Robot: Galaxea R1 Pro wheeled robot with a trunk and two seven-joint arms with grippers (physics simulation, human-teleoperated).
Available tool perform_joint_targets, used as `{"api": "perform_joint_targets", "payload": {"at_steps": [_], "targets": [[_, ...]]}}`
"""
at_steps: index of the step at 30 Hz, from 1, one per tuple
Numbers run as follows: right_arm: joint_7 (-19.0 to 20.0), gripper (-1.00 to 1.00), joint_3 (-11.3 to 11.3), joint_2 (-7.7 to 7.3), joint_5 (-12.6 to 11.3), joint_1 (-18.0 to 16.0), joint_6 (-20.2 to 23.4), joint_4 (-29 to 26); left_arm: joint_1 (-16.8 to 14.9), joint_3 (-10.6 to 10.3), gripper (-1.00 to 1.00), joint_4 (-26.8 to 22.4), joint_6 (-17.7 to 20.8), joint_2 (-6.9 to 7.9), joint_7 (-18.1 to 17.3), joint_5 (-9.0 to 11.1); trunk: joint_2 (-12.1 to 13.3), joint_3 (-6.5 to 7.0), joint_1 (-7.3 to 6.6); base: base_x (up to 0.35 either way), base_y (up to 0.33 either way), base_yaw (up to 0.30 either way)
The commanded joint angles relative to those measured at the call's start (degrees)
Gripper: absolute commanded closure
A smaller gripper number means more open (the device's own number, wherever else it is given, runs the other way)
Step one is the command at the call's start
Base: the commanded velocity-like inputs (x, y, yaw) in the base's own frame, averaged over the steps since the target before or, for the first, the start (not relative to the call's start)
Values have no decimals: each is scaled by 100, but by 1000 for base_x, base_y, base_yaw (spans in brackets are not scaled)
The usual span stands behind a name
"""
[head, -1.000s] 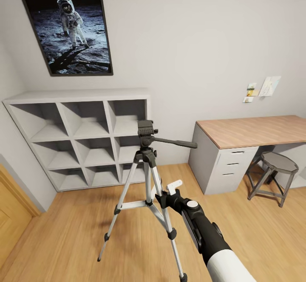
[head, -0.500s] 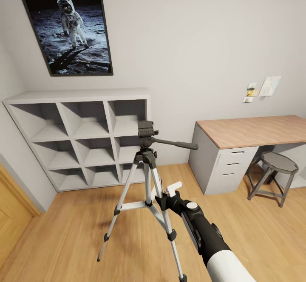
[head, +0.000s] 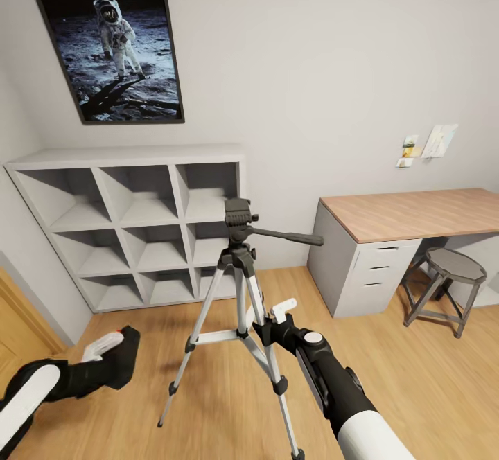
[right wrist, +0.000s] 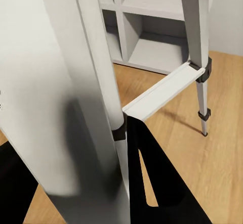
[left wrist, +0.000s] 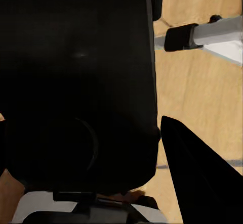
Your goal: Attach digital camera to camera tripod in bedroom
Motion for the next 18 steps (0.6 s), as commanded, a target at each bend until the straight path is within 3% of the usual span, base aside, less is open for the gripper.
{"api": "perform_joint_targets", "payload": {"at_steps": [1,2,3,4,6,11,13,15,16,18], "targets": [[43,100,-2,3,75,-1,37,150,-96,114,100,-172,185,-18,239,86,-11,-15,4,0,0,0],[49,100,-2,3,69,0,38,150,-338,313,100,-393,496,-70,542,99,-11,-15,4,0,0,0],[60,100,-2,-1,81,0,41,150,-1123,580,100,-627,968,-174,976,172,-11,-15,4,0,0,0],[62,100,-1,-5,87,0,45,150,-1447,627,100,-622,1055,-221,1056,211,-11,-15,4,0,0,0],[65,100,-2,-13,93,0,49,150,-2144,673,100,-393,1159,-347,1144,303,-11,-15,4,0,0,0],[76,100,-2,-43,92,0,51,126,-3488,692,100,520,1229,-587,1201,391,-11,-15,4,0,0,0],[87,100,-2,-83,72,0,66,96,-4354,693,100,1097,1245,-757,1216,403,-11,-15,4,0,0,0],[89,100,-3,-102,64,0,75,84,-4782,691,100,1379,1250,-889,1238,403,-11,-15,4,0,0,0],[96,100,-3,-122,55,0,90,66,-5359,687,100,1768,1259,-1139,1335,394,-11,-15,4,0,0,0],[98,100,-3,-130,51,0,99,58,-5681,686,100,2001,1262,-1317,1460,388,-11,-15,4,0,0,0]]}}
